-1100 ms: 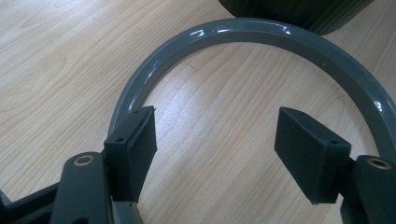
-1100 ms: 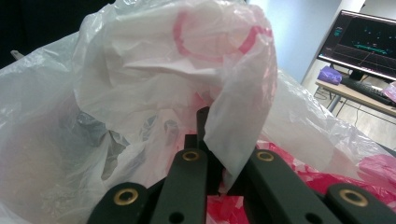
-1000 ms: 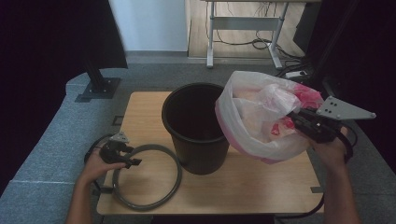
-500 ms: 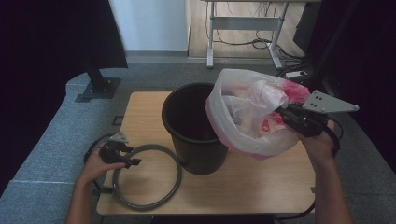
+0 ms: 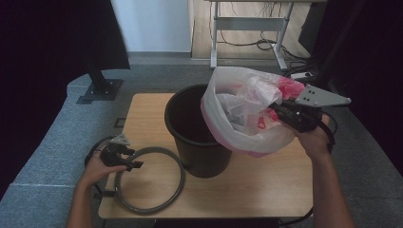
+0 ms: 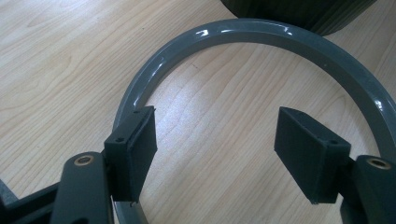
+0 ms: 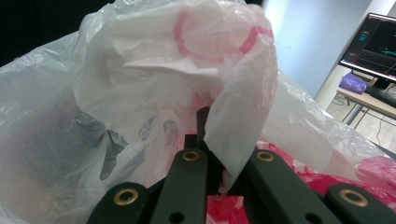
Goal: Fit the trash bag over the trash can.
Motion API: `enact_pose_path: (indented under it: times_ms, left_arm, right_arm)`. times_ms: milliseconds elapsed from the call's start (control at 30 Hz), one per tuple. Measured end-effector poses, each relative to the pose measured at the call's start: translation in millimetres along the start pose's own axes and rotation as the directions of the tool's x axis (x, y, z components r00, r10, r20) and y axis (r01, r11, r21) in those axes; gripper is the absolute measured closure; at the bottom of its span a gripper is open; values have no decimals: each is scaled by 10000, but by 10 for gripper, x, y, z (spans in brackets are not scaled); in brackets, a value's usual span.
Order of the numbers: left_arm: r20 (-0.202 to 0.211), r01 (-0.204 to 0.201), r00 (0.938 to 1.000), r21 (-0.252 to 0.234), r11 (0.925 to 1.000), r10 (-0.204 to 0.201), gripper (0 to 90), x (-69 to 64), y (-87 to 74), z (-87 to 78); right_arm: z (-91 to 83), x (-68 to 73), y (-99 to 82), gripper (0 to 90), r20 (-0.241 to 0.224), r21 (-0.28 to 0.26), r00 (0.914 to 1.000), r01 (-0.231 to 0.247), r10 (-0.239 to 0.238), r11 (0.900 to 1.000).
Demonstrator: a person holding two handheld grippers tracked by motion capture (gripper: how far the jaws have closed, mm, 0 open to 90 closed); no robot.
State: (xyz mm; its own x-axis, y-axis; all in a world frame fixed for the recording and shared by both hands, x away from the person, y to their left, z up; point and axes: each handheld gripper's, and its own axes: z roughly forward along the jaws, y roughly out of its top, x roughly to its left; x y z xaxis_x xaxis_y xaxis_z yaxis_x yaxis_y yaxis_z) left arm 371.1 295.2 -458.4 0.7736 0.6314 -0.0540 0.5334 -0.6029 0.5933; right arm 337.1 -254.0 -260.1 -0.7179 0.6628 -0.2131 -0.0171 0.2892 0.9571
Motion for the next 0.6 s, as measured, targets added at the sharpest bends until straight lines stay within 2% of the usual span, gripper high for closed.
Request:
enact_pose_path:
  times_ms: [600]
  left_arm:
    - [-10, 37, 10000, -61, 10000, -37, 300, 12, -15, -17]
  right_arm:
    - [273, 99, 203, 878, -284, 33, 9992, 293, -292, 9996]
